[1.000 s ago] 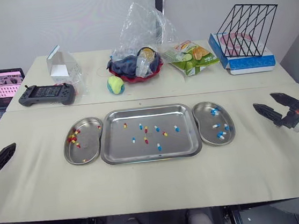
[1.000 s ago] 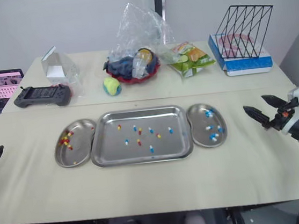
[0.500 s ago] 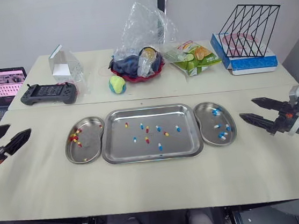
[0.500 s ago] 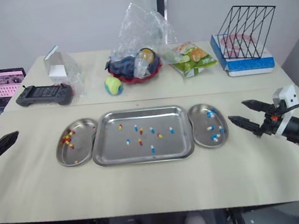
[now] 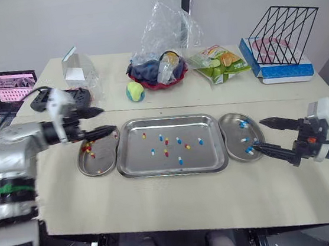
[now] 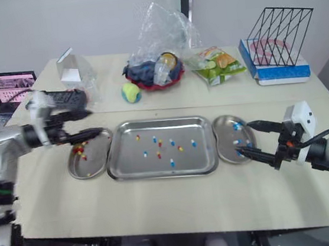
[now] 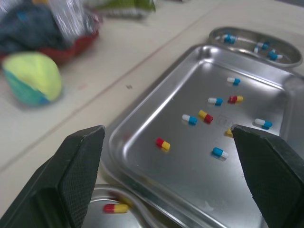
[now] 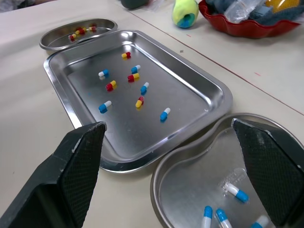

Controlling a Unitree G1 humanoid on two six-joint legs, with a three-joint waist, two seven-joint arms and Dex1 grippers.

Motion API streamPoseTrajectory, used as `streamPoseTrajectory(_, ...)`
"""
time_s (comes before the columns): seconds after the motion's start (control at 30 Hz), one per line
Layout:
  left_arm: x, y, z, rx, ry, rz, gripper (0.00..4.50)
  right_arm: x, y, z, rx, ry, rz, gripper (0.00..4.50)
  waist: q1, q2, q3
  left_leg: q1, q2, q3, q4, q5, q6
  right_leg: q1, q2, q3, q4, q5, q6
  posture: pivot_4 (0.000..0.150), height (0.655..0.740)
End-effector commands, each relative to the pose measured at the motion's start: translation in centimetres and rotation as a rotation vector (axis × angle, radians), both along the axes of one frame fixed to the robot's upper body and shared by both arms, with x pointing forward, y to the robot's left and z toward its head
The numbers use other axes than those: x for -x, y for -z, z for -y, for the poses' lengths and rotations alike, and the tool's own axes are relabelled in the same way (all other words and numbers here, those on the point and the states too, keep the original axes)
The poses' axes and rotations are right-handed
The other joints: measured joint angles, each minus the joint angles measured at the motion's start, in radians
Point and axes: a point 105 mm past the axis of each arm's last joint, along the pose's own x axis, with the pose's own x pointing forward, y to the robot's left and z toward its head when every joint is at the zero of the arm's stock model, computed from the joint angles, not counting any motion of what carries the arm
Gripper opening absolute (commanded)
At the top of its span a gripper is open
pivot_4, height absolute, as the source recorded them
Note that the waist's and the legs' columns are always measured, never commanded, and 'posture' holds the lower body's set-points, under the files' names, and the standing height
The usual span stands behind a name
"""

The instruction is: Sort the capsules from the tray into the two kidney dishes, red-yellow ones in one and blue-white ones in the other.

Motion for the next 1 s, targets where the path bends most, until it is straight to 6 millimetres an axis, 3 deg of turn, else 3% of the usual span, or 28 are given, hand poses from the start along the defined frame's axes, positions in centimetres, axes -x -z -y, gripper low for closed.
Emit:
streamPoseTrajectory(0.03,-1.3,-1.9,2.6,-0.083,0.054,0.072,4.48,0.9,-1.7,-0.5,-0.005,0.002,0.065,4.50,-0.004,0.000,0.000,-0.001,0.000,0.000,0.000,0.000,0.000,0.000,0.000,0.000,0.000,0.000,0.000,0.150,0.7380)
streamPoseTrajectory(0.13,-3.1,-1.3,3.5,-0.199,-0.004,0.099,4.48,1.3,-1.8,-0.8,-0.003,0.015,0.073,4.50,-0.003,0.000,0.000,-0.002,0.000,0.000,0.001,0.000,0.000,0.000,0.000,-0.001,-0.001,0.000,0.000,0.150,0.7380)
streamPoseTrajectory(0.2,-3.7,-0.8,4.7,-0.157,-0.064,0.047,4.48,1.5,-1.7,-0.9,0.001,0.037,0.081,4.50,-0.004,0.000,0.000,-0.001,0.000,0.000,0.000,0.000,0.000,0.000,0.000,-0.001,-0.002,0.000,0.000,0.150,0.7380)
streamPoseTrajectory(0.27,-3.4,0.0,6.1,-0.118,-0.099,-0.001,4.48,1.8,-1.6,-0.7,-0.002,0.068,0.088,4.50,-0.007,0.000,0.000,-0.001,0.000,0.000,0.000,0.000,0.001,0.000,0.000,0.000,-0.001,0.000,0.001,0.150,0.7380)
streamPoseTrajectory(0.4,-3.0,1.1,6.6,-0.123,-0.201,-0.011,4.48,2.4,-1.4,-0.4,-0.002,0.105,0.090,4.50,-0.010,0.000,0.000,-0.002,0.000,0.000,0.000,0.000,0.001,0.000,0.000,0.000,-0.001,0.000,0.001,0.150,0.7380)
streamPoseTrajectory(0.5,-1.8,1.4,8.1,-0.042,-0.271,-0.079,4.48,2.5,-1.1,0.0,0.020,0.141,0.098,4.50,-0.005,0.000,0.000,-0.002,0.000,0.000,0.000,0.000,0.001,0.000,0.000,0.000,-0.001,0.000,0.001,0.150,0.7380)
streamPoseTrajectory(0.7,-0.2,2.9,8.4,-0.061,-0.379,-0.101,4.48,2.0,-1.0,-0.3,0.014,0.130,0.104,4.50,-0.001,0.000,0.000,-0.001,0.000,0.000,0.001,0.000,0.000,0.001,0.000,0.000,-0.001,0.000,0.001,0.150,0.7380)
streamPoseTrajectory(0.9,-0.8,3.3,8.1,-0.053,-0.456,-0.075,2.67,1.5,-1.3,-0.5,0.015,0.110,0.109,4.50,0.001,-0.001,0.000,-0.001,0.000,0.000,0.001,0.000,0.000,0.001,0.000,0.000,-0.001,0.000,0.001,0.150,0.7380)
streamPoseTrajectory(1.0,-0.7,3.6,8.4,-0.069,-0.450,-0.057,2.67,1.6,-1.2,-0.7,0.017,0.097,0.098,4.50,0.005,-0.001,0.000,-0.001,0.000,0.000,0.001,0.000,0.000,0.001,0.000,0.000,-0.002,0.000,0.001,0.150,0.7380)
